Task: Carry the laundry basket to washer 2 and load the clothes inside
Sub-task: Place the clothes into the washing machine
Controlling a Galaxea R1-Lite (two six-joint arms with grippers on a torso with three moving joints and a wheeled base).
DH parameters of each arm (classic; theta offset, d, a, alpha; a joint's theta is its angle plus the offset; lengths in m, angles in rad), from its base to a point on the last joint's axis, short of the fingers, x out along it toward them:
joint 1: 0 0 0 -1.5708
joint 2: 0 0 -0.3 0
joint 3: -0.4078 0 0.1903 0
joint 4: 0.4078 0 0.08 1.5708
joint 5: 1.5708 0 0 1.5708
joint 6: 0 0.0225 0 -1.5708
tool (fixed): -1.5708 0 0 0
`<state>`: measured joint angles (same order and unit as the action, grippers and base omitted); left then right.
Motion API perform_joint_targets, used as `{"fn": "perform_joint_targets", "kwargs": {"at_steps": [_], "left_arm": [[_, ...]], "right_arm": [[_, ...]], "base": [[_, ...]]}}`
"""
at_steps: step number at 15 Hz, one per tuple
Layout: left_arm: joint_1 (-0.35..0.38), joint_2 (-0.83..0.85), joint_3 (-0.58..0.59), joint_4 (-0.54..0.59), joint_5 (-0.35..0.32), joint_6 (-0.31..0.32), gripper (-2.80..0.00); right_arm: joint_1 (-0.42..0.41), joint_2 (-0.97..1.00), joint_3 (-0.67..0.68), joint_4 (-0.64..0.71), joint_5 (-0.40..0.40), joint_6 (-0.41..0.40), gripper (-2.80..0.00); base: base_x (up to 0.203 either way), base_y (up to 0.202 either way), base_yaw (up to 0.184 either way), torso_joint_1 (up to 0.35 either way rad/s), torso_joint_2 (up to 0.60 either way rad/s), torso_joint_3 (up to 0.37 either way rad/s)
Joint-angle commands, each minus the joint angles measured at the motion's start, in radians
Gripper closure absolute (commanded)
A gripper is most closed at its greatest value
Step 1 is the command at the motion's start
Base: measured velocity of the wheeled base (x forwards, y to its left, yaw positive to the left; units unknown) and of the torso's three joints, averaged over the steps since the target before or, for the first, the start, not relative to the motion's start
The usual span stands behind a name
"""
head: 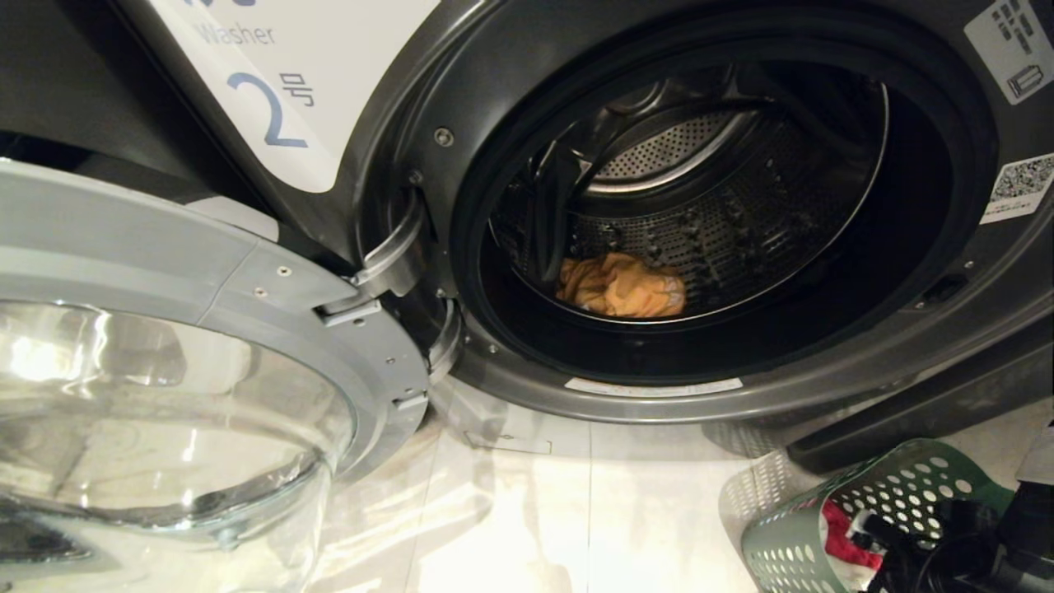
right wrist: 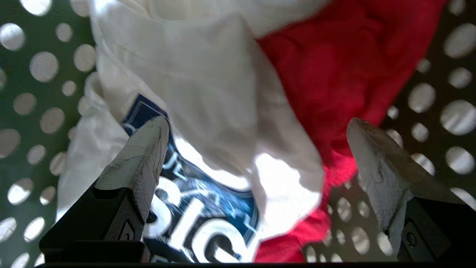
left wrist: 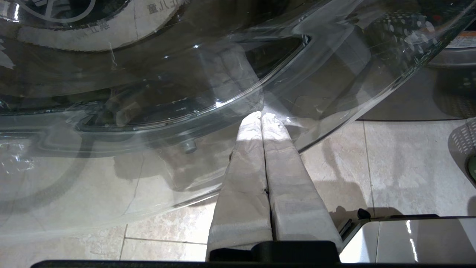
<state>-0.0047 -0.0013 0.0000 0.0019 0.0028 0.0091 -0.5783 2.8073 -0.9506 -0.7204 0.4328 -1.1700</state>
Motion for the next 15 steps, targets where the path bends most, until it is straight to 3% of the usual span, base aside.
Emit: {"fn": "perform_joint_targets", "kwargs": {"at_steps": [1, 5, 15], "left_arm": [[0.000, 0.001, 0.000, 0.000, 0.000, 0.000, 0.00], [0.000, 0.000, 0.000, 0.000, 0.000, 0.000, 0.00], [0.000, 0.000, 0.000, 0.000, 0.000, 0.000, 0.00]], "right_arm": [[0.025, 0.039, -0.005, -0.018, 0.003, -0.005, -2.80], [0.100, 0.124, -0.079, -0.158, -0.007, 0.089, -2.80], [0.114, 0.192, -0.171, -0.197, -0.037, 0.093, -2.80]], "base": [[0.000, 0.000, 0.000, 0.000, 0.00, 0.000], [0.000, 0.000, 0.000, 0.000, 0.00, 0.000], [0.000, 0.000, 0.000, 0.000, 0.00, 0.000]]}}
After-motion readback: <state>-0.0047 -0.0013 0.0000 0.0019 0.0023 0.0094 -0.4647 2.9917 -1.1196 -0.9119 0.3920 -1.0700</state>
